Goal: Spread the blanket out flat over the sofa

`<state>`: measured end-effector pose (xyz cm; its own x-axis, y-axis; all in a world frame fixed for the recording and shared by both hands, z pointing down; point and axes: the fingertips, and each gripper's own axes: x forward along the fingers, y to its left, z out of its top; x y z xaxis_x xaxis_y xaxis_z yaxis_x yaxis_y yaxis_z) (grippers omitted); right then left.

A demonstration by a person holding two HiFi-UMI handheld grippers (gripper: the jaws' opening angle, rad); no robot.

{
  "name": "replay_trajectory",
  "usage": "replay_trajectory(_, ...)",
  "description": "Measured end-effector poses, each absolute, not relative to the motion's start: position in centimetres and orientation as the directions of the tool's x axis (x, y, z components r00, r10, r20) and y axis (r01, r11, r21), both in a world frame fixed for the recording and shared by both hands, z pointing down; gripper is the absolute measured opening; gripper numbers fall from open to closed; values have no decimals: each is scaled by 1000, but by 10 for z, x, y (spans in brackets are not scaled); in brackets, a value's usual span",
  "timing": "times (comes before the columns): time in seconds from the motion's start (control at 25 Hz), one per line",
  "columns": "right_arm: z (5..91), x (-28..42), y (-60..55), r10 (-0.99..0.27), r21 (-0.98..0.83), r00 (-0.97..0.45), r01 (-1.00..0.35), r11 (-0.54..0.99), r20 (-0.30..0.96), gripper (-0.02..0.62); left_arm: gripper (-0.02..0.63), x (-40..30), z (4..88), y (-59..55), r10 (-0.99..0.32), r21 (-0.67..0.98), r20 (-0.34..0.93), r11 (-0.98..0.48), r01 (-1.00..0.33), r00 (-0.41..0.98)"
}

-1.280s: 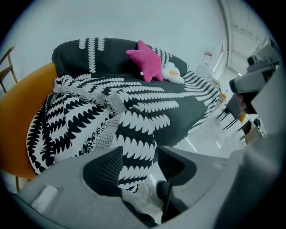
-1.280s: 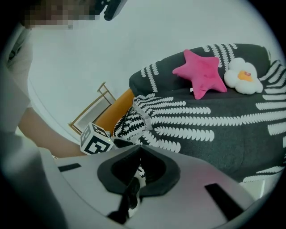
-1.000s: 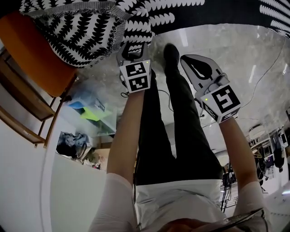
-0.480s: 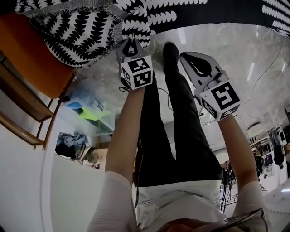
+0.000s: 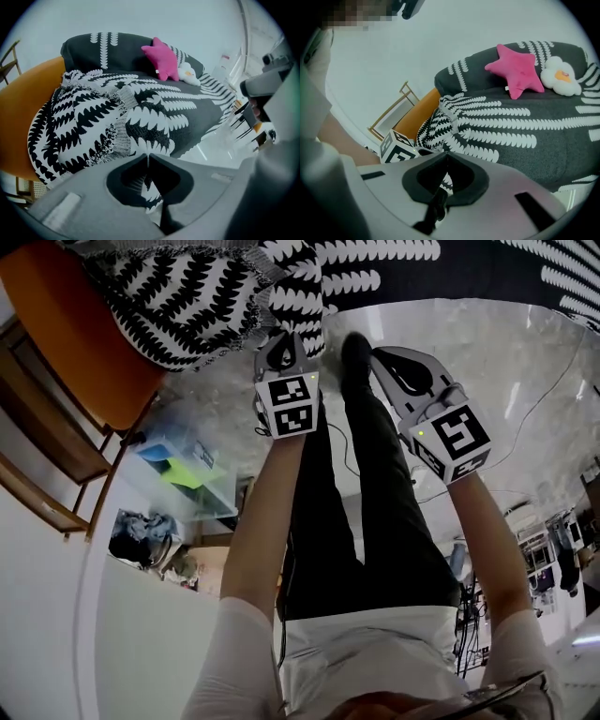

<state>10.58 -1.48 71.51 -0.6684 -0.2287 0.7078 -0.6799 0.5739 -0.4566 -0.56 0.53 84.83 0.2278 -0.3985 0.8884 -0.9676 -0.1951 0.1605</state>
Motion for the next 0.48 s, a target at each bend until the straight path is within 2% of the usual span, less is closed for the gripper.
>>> replay_trajectory(0.48,687,64,-5,-170,-435,-680,-620,653,713,5,25,-49,808,25,-456,211,859,-98,-972,233)
